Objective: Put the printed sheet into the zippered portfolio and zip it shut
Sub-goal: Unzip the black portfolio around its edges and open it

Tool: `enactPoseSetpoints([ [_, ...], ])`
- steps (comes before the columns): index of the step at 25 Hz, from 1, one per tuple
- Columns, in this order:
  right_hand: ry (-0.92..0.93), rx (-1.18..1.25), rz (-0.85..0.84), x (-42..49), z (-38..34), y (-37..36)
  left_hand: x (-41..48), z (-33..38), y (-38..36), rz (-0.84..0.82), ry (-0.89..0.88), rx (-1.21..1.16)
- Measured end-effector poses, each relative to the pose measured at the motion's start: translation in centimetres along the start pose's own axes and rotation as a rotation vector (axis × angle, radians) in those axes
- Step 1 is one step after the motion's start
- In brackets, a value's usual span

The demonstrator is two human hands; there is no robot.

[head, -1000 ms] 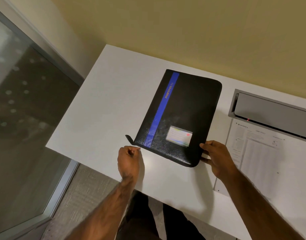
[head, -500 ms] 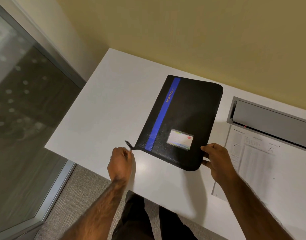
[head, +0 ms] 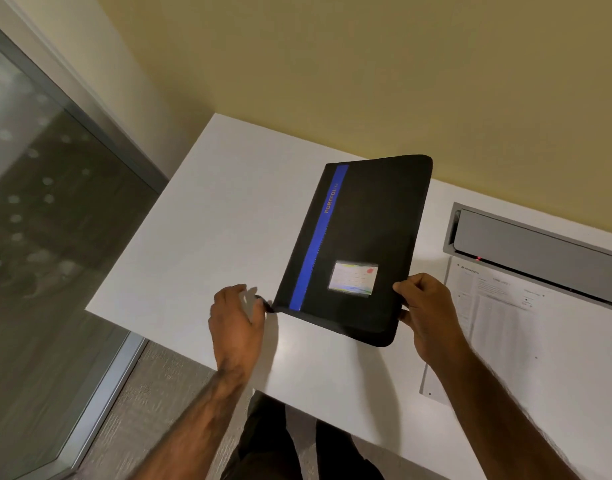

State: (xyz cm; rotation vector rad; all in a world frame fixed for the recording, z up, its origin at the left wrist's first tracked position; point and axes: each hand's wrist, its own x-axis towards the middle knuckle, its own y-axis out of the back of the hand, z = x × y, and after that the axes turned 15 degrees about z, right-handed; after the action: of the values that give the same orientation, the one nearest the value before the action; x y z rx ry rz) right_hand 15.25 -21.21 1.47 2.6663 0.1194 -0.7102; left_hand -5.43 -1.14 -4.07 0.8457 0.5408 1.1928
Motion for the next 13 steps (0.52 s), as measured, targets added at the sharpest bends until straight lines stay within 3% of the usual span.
enactPoseSetpoints([
  [3, 0.076, -0.069, -0.024, -1.7, -3.1, -1.2, 1.1, 4.0, 1.9, -0.29, 0.044, -0.298],
  [7, 0.13, -0.086, -0.062, -5.4, -7.1, -4.2, 2.8, 11.3, 4.8, -0.635, -0.001, -0.36],
  [10, 0.11, 0.076, -0.166, -7.8, -9.3, -6.3, 3.7, 16.1, 6.9, -0.737, -0.066, -0.408],
  [13, 0.081, 0.215, -0.276, -8.3, -9.7, -7.1, 5.3, 17.3, 7.9, -0.706, -0.157, -0.396],
])
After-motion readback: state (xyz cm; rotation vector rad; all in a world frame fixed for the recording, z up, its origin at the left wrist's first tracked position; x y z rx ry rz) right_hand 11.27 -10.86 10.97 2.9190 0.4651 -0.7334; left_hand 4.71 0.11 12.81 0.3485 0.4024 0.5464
